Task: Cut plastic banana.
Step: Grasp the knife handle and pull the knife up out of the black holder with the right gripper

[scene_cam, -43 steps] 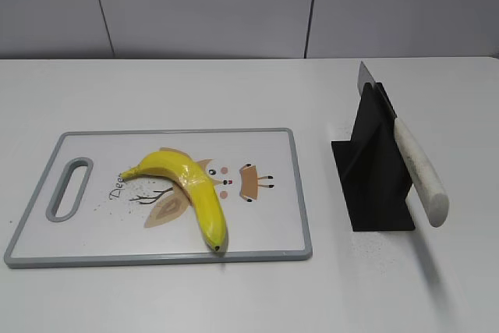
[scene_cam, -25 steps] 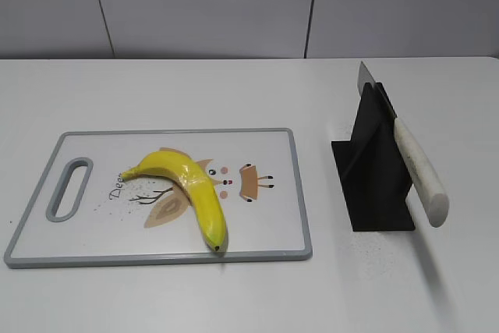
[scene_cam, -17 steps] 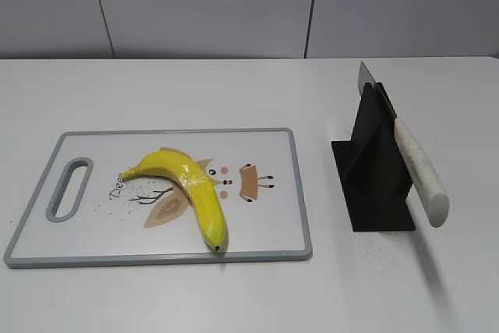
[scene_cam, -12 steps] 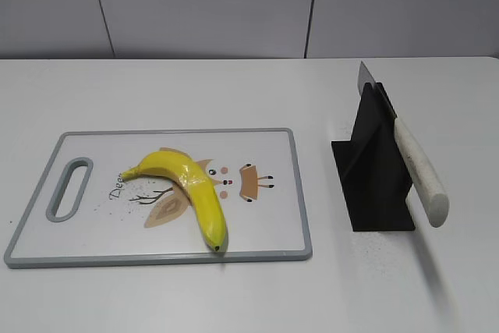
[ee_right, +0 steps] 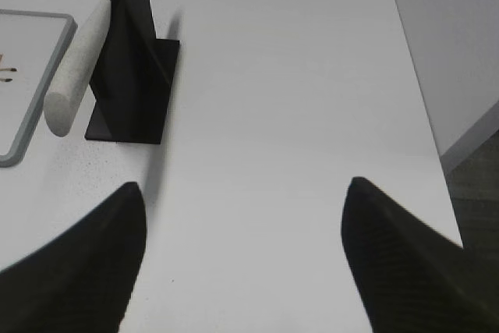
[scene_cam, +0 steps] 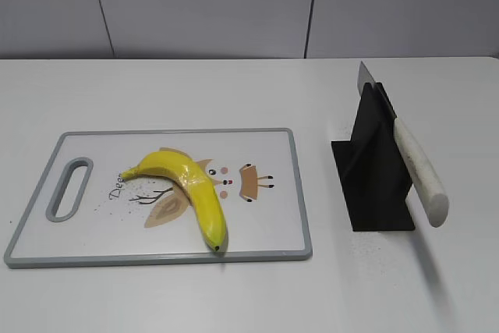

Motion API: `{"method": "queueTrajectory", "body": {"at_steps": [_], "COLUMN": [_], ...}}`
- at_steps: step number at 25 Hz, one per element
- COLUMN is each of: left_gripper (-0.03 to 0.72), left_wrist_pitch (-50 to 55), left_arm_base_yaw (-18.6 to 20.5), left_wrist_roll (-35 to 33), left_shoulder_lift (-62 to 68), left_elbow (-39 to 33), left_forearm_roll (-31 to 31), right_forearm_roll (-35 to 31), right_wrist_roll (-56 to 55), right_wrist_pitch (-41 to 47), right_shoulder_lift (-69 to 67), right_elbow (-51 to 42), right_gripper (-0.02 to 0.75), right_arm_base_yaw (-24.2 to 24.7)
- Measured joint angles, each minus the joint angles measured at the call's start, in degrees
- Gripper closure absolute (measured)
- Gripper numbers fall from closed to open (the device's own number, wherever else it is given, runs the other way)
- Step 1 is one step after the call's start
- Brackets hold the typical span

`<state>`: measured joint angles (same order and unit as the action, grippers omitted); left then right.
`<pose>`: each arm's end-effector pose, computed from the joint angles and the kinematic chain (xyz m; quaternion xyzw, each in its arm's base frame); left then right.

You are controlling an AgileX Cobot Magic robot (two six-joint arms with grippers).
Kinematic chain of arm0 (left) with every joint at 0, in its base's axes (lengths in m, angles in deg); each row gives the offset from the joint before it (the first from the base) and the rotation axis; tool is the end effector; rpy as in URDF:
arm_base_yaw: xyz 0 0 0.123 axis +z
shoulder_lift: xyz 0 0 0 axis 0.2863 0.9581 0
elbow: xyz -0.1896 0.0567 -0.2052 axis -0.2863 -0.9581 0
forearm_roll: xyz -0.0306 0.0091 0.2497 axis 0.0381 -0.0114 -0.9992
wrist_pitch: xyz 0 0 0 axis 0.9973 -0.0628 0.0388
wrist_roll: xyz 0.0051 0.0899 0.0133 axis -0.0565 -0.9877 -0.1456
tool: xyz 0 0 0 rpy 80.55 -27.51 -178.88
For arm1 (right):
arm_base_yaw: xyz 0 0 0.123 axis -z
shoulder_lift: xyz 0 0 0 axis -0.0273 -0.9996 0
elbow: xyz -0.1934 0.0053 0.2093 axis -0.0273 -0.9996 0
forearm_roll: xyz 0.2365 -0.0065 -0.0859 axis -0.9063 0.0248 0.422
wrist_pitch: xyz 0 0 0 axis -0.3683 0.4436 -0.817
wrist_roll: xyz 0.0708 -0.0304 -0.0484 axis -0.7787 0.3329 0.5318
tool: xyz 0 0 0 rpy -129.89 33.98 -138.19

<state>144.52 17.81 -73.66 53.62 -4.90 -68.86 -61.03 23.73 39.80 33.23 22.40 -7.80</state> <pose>-0.0075 -0.0117 0.2738 0.0988 0.8567 -0.0050 0.5063 0.0076 -0.0038 0.2942 -0.0293 0.8623 0.0090 0.5054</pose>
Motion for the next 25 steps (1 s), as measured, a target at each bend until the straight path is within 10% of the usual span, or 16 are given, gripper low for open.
{"method": "queueTrajectory", "body": {"at_steps": [15,25], "left_gripper": [0.239,0.060], "left_wrist_pitch": [0.0,0.0], "left_arm_base_yaw": [0.0,0.0], "left_wrist_roll": [0.0,0.0], "left_shoulder_lift": [0.0,0.0], "left_elbow": [0.0,0.0], "left_forearm_roll": [0.0,0.0], "right_forearm_roll": [-4.0,-4.3], "right_wrist_roll": [0.1,0.1], "right_wrist_pitch": [0.2,0.1], "right_shoulder_lift": [-32.5,-49.4], "right_elbow": [9.6,17.0], "right_gripper": [0.146,0.146], "right_arm_base_yaw": [0.1,-0.1]}}
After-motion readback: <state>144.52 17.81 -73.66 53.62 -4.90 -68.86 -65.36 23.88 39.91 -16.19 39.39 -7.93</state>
